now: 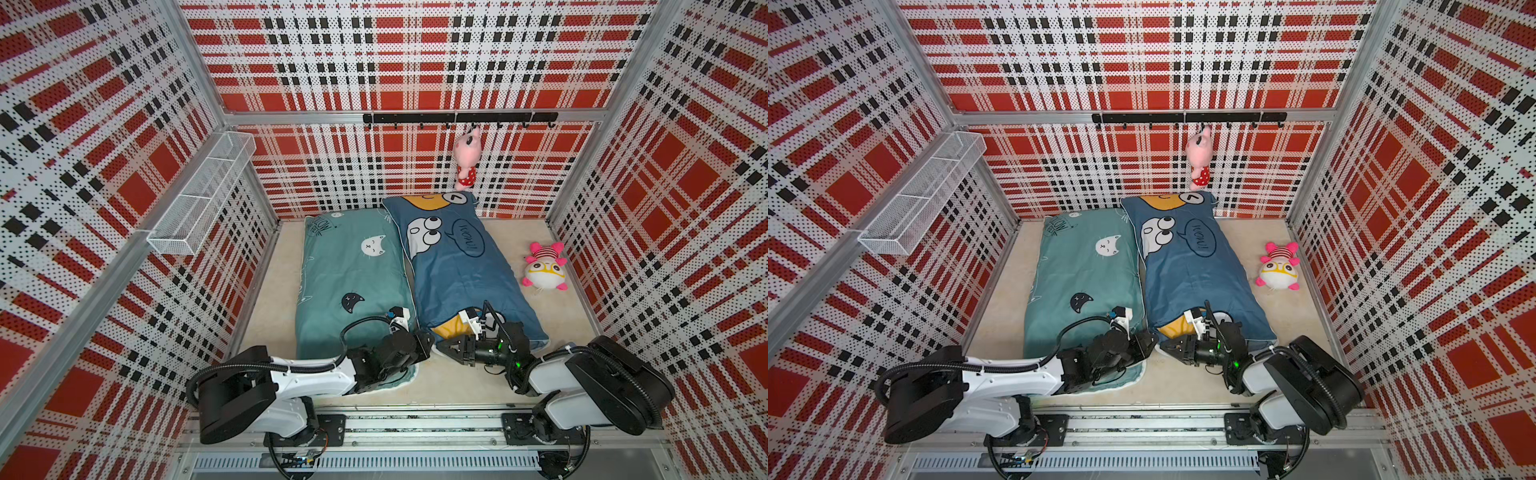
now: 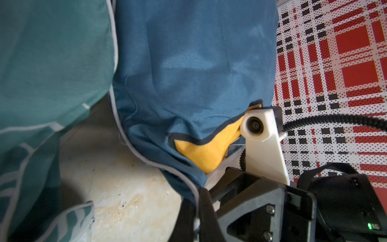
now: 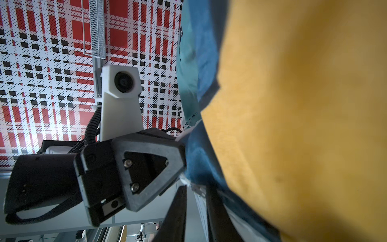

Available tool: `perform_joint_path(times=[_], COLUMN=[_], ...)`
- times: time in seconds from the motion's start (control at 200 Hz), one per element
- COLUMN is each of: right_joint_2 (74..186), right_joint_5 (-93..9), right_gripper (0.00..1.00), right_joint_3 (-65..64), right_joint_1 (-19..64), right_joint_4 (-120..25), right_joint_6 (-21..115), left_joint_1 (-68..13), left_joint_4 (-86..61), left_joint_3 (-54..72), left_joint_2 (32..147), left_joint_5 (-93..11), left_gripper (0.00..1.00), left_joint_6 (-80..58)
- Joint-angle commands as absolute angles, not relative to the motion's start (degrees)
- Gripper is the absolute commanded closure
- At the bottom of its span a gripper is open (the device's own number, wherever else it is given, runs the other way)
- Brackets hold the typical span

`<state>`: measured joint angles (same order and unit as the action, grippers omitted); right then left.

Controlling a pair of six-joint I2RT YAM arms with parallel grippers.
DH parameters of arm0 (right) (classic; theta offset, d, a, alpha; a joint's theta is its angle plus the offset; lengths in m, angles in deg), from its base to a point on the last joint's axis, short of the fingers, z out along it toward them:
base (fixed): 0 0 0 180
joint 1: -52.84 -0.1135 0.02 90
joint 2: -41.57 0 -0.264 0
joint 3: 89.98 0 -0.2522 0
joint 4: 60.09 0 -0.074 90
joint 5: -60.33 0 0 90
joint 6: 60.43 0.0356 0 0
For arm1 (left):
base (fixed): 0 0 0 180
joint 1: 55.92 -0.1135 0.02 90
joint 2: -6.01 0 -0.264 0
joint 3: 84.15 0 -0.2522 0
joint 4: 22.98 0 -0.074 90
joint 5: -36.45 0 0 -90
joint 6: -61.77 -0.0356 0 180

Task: Zip up pillowcases
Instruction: Zip the zipper on the pillowcase.

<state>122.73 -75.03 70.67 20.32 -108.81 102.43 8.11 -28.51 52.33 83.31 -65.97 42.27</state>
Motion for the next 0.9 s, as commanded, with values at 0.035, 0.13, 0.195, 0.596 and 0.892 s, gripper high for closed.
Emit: perform_joint_path(times=[0.035, 0.13, 0.195, 0.596, 0.892], right_joint_2=[119.83, 118.77, 118.56, 118.71, 118.53], right_joint_5=[-74.53, -74.4, -74.34, -73.75, -73.48], right_gripper=[0.8, 0.81, 0.82, 0.92, 0.85], right_joint_3=[70.04, 69.67, 69.39, 69.37, 68.85], right_joint_1=[19.88, 19.88, 19.88, 19.81, 19.88], right_joint_4=[-106.12, -103.75, -102.07, -102.94, -101.86], right_joint_6=[100.9, 99.93, 99.04, 99.13, 98.74], left_joint_1=[7.89, 7.93, 7.99, 8.08, 8.18], left_joint_4=[-30.17, -30.14, -30.14, -30.14, -30.66], left_joint_3=[52.73, 52.58, 52.54, 52.12, 51.85], left_joint_2=[83.51, 83.79, 83.79, 84.73, 85.11], left_joint_5=[-65.96, -65.95, -66.01, -65.55, -65.3], left_gripper=[1.0, 1.0, 1.0, 1.0, 1.0], left_joint_6=[41.98, 41.84, 41.96, 41.62, 41.53])
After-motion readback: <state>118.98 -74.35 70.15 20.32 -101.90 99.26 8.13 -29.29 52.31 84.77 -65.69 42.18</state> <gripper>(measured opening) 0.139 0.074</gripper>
